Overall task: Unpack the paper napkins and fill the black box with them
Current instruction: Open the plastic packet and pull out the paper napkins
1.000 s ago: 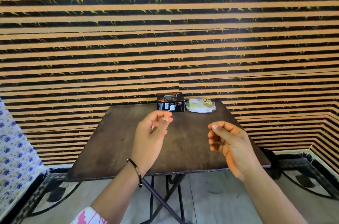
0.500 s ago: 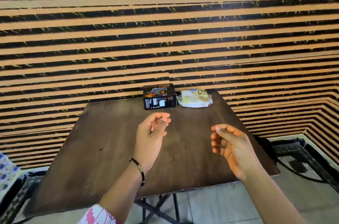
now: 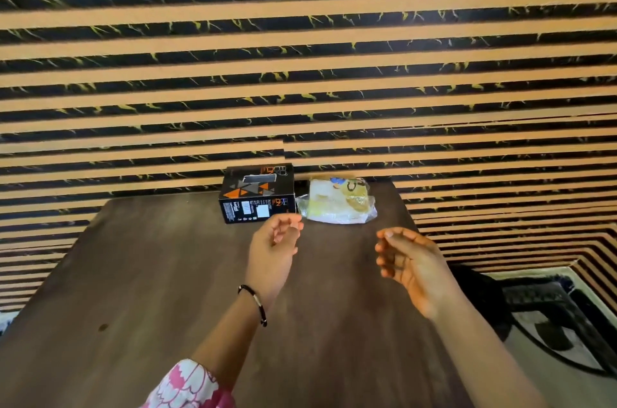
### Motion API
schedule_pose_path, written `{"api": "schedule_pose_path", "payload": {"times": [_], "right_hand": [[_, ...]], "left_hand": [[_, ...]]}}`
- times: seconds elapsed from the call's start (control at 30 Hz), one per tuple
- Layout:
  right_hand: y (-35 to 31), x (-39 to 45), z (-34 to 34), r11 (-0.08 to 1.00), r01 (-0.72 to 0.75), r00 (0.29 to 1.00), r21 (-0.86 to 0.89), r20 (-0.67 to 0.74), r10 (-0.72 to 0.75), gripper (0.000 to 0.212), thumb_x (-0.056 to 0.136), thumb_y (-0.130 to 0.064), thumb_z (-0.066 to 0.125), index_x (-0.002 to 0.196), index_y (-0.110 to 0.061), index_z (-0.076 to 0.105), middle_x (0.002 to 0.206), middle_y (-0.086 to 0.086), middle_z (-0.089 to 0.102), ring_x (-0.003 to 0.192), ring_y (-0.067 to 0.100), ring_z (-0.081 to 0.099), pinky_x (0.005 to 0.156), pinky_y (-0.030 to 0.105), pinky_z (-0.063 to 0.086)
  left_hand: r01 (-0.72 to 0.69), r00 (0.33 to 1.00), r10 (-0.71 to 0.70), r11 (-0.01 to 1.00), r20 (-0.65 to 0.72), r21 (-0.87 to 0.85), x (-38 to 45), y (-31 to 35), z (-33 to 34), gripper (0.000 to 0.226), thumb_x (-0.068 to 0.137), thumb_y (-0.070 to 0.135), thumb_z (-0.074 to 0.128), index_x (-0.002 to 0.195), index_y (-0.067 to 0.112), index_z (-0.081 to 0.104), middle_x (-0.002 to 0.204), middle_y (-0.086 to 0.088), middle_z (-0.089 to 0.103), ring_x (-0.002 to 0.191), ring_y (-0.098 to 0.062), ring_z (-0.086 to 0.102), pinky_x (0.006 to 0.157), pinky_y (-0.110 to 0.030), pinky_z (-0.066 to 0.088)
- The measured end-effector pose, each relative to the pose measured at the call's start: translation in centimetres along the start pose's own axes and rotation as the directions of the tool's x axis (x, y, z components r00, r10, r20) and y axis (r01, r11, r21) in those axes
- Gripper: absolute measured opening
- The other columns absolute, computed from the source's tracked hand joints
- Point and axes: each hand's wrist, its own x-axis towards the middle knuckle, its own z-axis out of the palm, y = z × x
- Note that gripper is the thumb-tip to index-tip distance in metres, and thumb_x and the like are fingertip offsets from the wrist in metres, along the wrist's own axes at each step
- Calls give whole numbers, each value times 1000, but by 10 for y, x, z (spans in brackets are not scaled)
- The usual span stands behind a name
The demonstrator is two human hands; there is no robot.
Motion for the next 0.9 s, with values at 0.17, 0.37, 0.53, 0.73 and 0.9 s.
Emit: {"api": "schedule_pose_path", "payload": {"times": [0.17, 0.37, 0.53, 0.73, 0.9], "right_hand": [[12, 65, -21, 992, -122, 993, -37, 6, 122, 12, 88, -15, 55, 90, -14, 67, 82, 3, 69, 68, 16, 60, 63, 29, 47], [36, 139, -40, 933, -349, 936, 86, -17, 352, 18, 91, -17, 50, 105, -14, 61, 111, 7, 63, 95, 23, 59, 75, 35, 47], [50, 190, -40, 914, -398, 908, 78, -105, 405, 11, 91, -14, 51, 99, -16, 59, 120, 3, 54, 118, 26, 49, 94, 44, 39], [63, 234, -29, 918, -387, 900, 90, -180, 397, 41, 89, -15, 54, 129, -16, 47, 137, 5, 48, 130, 22, 40, 101, 45, 33], [73, 241, -25, 923, -380, 904, 69, -183, 386, 45, 90, -14, 54, 133, -20, 45, 137, 2, 49, 128, 21, 42, 101, 45, 33]], "left_hand": [[150, 989, -150, 987, -10, 51, 47, -36, 25, 15, 90, 11, 52, 98, 22, 59, 96, 3, 61, 98, -17, 58, 80, -30, 50], [380, 922, -387, 911, 13, 162, 99, -71, 37, 41, 89, 19, 56, 128, 8, 47, 130, -9, 54, 116, -22, 51, 106, -44, 39], [501, 860, -510, 843, 0, 196, 144, -97, 41, 50, 89, 25, 57, 134, 10, 41, 141, -8, 46, 129, -24, 43, 110, -44, 34], [559, 829, -557, 825, -54, 85, 183, -114, 67, 29, 89, 16, 56, 117, 12, 53, 119, -5, 52, 114, -23, 50, 100, -39, 39], [533, 846, -532, 844, -37, 57, 190, -121, 79, 54, 90, 11, 54, 139, 5, 32, 148, -10, 36, 135, -26, 35, 111, -40, 28]]}}
